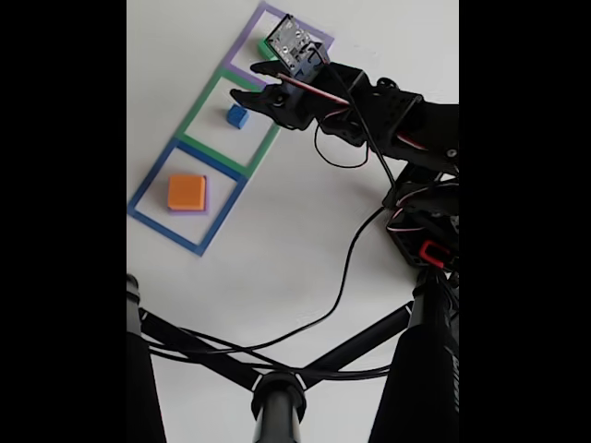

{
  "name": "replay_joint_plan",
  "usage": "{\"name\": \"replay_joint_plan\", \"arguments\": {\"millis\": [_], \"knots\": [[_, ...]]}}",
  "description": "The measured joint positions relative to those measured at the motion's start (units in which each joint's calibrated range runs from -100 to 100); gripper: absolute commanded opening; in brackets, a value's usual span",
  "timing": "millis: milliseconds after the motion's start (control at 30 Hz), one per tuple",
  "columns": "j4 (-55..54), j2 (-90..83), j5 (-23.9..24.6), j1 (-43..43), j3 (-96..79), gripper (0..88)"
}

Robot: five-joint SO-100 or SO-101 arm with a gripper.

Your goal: Tower of hanoi

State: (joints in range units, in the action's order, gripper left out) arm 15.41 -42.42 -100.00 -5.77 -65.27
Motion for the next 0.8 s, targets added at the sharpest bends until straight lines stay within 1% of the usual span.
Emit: {"name": "replay_joint_plan", "arguments": {"millis": [100, 167, 200, 333, 467, 600, 633, 667, 767, 800], "knots": [[23.03, -3.29, 0.0, -2.54, 12.18, 0.1], [35.15, -3.8, 0.0, -3.03, 20.45, 0.1], [40.69, -3.8, 0.0, -3.93, 24.37, 0.1], [57.3, -3.8, 0.0, -8.02, 38.21, 0.1], [69.74, -2.95, 0.0, -11.71, 50.65, 0.1], [77.85, -1.18, 0.0, -12.69, 60.14, 0.5], [78.81, -1.1, 0.0, -13.1, 61.18, 2.4], [79.45, -1.1, 0.0, -13.67, 61.88, 8.2], [79.94, -1.1, 0.0, -14.98, 62.14, 20.2], [79.53, -1.1, 0.0, -15.55, 61.44, 22.8]]}}
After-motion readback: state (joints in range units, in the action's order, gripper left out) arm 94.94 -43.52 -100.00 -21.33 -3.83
